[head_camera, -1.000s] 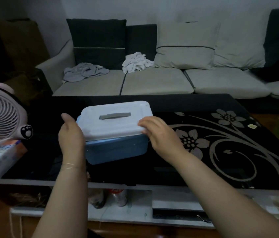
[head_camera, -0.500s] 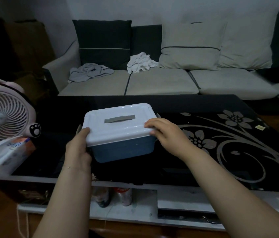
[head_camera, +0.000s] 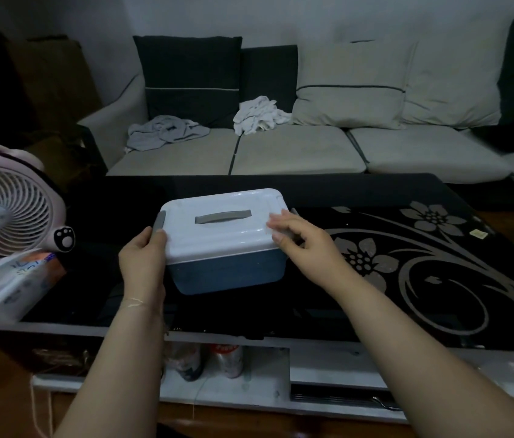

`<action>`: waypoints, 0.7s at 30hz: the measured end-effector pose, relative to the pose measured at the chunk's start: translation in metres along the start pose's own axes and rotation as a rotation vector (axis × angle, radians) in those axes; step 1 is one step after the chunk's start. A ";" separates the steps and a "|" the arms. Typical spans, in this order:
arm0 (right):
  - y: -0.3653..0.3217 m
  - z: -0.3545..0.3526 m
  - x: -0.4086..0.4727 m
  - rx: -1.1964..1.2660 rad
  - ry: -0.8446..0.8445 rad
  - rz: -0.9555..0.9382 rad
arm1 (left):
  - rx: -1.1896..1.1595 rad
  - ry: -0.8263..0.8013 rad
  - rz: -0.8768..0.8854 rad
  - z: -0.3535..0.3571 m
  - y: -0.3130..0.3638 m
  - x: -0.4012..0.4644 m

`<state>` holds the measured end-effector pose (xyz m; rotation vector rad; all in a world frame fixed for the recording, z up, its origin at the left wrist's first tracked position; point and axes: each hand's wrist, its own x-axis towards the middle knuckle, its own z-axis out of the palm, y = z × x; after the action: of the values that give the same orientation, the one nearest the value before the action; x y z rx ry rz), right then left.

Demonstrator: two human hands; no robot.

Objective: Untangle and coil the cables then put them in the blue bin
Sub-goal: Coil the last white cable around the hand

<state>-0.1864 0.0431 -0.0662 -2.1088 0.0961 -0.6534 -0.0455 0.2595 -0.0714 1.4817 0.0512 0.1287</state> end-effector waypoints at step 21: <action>0.029 0.026 0.018 0.480 0.280 0.390 | -0.027 -0.192 -0.118 0.026 -0.022 0.011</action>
<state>-0.1532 0.0396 -0.0936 -1.4752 0.4493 -0.6521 -0.0300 0.2336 -0.0903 1.4542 -0.0181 -0.1078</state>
